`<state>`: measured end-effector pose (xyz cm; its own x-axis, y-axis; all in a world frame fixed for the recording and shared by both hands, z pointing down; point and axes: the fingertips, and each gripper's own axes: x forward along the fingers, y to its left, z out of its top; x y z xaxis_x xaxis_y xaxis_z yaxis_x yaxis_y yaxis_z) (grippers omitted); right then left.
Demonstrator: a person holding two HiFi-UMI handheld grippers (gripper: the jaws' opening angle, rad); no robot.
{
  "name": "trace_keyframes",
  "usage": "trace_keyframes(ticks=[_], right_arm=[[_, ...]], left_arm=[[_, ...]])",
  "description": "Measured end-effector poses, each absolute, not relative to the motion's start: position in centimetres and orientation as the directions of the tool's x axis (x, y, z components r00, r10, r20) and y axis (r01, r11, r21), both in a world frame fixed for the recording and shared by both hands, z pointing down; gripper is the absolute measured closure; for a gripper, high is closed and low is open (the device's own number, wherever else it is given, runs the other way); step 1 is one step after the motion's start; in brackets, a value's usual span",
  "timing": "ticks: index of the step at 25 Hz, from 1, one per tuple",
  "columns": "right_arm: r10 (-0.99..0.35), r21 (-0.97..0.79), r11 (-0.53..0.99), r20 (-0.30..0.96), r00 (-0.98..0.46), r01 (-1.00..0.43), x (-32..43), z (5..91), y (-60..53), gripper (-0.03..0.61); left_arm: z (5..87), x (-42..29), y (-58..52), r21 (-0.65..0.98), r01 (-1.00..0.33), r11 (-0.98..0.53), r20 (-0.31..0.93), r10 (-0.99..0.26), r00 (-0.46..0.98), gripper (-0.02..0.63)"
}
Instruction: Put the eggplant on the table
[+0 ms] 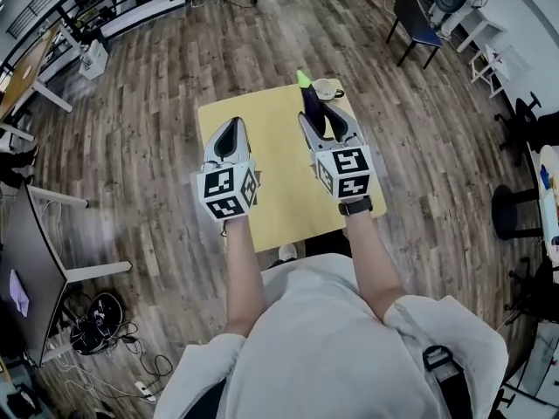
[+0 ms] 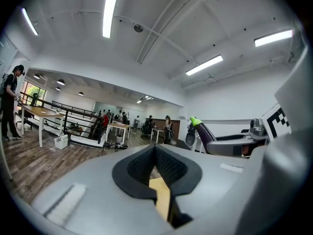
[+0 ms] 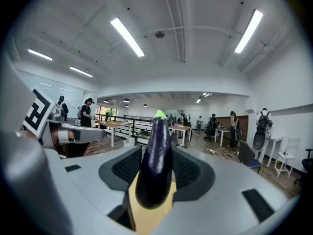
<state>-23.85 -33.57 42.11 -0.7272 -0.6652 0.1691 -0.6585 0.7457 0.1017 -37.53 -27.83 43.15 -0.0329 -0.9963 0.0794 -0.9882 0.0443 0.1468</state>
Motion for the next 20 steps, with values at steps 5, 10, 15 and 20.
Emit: trace_keyframes(ticks=[5, 10, 15, 20], right_arm=[[-0.631, 0.099, 0.774, 0.208, -0.747, -0.626, -25.1, 43.9, -34.4, 0.385], [-0.613, 0.07, 0.782, 0.265, -0.744, -0.619, -25.2, 46.6, -36.0, 0.383], [-0.593, 0.045, 0.789, 0.315, -0.741, -0.613, -25.3, 49.4, -37.5, 0.383], [-0.576, 0.023, 0.791, 0.366, -0.731, -0.612, -25.2, 52.1, -39.3, 0.383]], left_arm=[[44.7, -38.1, -28.9, 0.171, -0.983, 0.067, 0.107, -0.993, -0.049, 0.606], [47.2, -37.1, -30.9, 0.176, -0.983, 0.051, 0.167, -0.986, -0.021, 0.606], [50.1, -36.7, -32.6, 0.212, -0.976, 0.052, 0.216, -0.976, -0.006, 0.606], [52.7, -36.5, -34.3, 0.231, -0.971, 0.062, 0.264, -0.965, 0.001, 0.606]])
